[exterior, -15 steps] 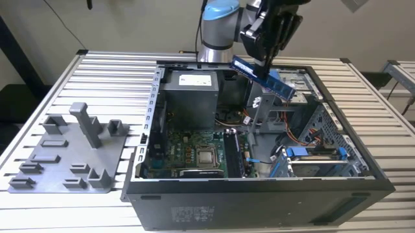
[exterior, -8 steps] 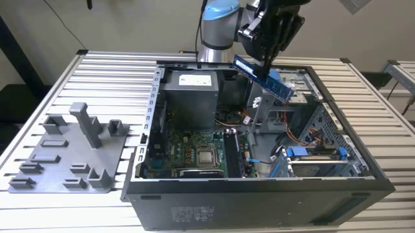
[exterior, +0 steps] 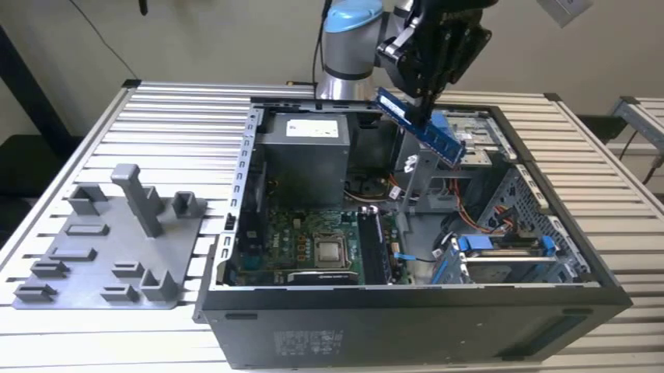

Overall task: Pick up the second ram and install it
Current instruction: 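Insert the second ram into the second slot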

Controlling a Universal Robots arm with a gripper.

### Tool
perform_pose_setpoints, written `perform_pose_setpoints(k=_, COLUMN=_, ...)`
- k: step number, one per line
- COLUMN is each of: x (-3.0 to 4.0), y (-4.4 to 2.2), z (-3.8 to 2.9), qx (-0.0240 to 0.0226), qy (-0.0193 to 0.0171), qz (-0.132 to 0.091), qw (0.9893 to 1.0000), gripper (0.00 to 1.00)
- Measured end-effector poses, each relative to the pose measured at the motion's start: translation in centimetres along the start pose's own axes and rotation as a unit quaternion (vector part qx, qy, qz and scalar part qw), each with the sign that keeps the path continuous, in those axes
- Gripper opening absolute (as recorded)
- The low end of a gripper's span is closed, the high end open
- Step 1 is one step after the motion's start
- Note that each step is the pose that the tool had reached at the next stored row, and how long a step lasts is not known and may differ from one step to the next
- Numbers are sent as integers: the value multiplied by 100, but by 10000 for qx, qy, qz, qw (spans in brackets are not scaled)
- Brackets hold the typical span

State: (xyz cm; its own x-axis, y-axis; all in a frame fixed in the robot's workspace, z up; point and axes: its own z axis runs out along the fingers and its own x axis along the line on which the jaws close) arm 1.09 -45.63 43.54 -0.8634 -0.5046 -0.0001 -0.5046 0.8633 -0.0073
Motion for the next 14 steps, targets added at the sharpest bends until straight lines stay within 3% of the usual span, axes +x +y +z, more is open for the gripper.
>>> perform_pose_setpoints(k=7, x=0, y=-1, z=5, qx=0, qy=3, qz=387, qw=9992, gripper=14)
perform_pose_setpoints(k=14, x=0, y=-1, z=10, qx=0, qy=5, qz=755, qw=9971, gripper=14)
